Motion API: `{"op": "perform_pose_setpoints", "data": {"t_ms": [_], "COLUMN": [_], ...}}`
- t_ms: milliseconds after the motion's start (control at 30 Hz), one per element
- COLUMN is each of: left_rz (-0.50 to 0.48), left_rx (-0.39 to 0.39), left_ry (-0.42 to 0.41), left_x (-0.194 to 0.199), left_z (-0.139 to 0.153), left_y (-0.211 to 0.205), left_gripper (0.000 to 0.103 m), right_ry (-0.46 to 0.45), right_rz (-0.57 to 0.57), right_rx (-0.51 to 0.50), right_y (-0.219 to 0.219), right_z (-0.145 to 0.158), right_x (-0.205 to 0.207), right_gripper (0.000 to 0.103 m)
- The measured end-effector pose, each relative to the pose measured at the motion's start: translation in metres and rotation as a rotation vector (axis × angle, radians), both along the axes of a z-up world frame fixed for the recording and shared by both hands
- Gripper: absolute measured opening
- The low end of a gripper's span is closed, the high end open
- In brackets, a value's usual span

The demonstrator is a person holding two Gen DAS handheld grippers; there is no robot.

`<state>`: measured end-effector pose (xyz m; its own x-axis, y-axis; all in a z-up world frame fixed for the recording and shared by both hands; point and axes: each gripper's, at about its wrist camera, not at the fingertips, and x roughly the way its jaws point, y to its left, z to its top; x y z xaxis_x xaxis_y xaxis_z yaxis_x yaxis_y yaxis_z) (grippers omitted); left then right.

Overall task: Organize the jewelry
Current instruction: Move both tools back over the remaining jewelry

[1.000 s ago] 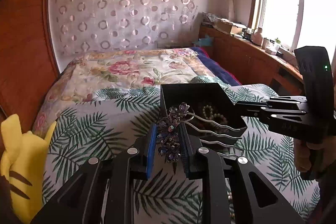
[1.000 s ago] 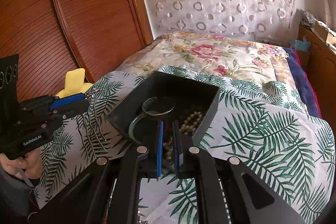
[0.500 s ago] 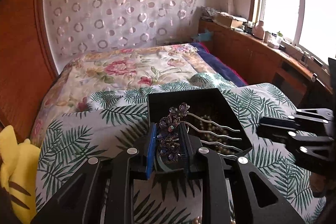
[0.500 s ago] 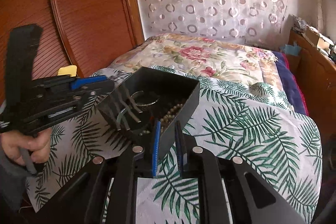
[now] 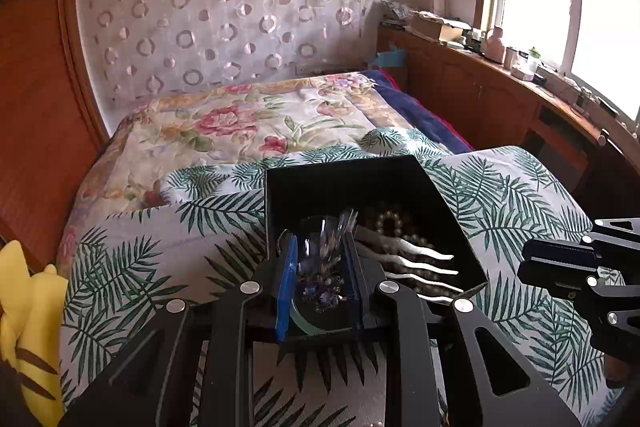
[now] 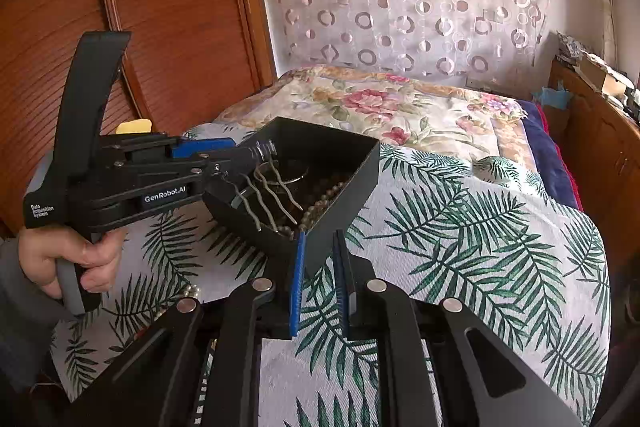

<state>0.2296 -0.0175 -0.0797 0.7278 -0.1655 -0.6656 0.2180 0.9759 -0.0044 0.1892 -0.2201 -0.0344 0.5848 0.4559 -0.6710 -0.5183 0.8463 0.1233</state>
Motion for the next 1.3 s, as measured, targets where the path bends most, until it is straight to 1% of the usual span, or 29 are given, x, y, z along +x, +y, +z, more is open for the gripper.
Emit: {"op": "perform_pose_setpoints", "data": {"t_ms": [33,133,200,233,267,300,367,433,467,633,767,833,867,900,1000,1300], "left_rz": [-0.001,0.000,-0.002,-0.004,-0.005,-0.005,-0.010,-0.015,-0.015,-0.016,-0.007,0.003,0.009,0.012,0.019,0.024], "left_rx": [-0.002,-0.006,-0.009,-0.010,-0.012,-0.015,-0.021,-0.023,-0.022,-0.035,-0.053,-0.058,-0.065,-0.068,-0.076,-0.077], "left_ry": [-0.001,-0.013,-0.020,-0.023,-0.030,-0.037,-0.048,-0.061,-0.065,-0.076,-0.057,-0.047,-0.044,-0.038,-0.019,0.004], "left_x": [-0.001,-0.005,-0.010,-0.014,-0.018,-0.023,-0.033,-0.045,-0.049,-0.075,-0.090,-0.098,-0.103,-0.107,-0.118,-0.144], "left_z": [0.001,0.003,0.005,0.006,0.007,0.008,0.009,0.010,0.010,0.008,0.001,-0.004,-0.006,-0.009,-0.016,-0.023], "left_y": [0.000,0.003,0.005,0.006,0.007,0.009,0.013,0.017,0.018,0.028,0.038,0.044,0.048,0.051,0.058,0.070], "left_gripper": [0.021,0.033,0.036,0.038,0.044,0.047,0.063,0.070,0.076,0.091,0.093,0.095,0.095,0.095,0.095,0.095], "right_ry": [0.001,0.002,0.004,0.005,0.007,0.010,0.017,0.031,0.036,0.061,0.083,0.086,0.085,0.083,0.086,0.061], "right_rz": [0.000,-0.002,-0.005,-0.004,-0.003,-0.001,0.003,0.008,0.010,0.031,0.058,0.068,0.074,0.081,0.105,0.124], "right_rx": [0.001,0.004,0.011,0.015,0.020,0.024,0.024,0.019,0.016,-0.003,-0.009,-0.013,-0.019,-0.027,-0.049,-0.184], "right_y": [-0.001,-0.003,-0.005,-0.007,-0.008,-0.010,-0.012,-0.013,-0.012,-0.006,-0.001,0.003,0.005,0.007,0.015,0.033], "right_z": [0.000,-0.001,-0.002,-0.002,-0.005,-0.006,-0.010,-0.015,-0.018,-0.028,-0.035,-0.037,-0.038,-0.039,-0.042,-0.054], "right_x": [-0.002,-0.006,-0.013,-0.015,-0.020,-0.023,-0.030,-0.036,-0.038,-0.052,-0.069,-0.075,-0.079,-0.083,-0.091,-0.099], "right_gripper": [0.016,0.016,0.016,0.016,0.016,0.016,0.016,0.016,0.016,0.016,0.016,0.026,0.034,0.035,0.035,0.035]}}
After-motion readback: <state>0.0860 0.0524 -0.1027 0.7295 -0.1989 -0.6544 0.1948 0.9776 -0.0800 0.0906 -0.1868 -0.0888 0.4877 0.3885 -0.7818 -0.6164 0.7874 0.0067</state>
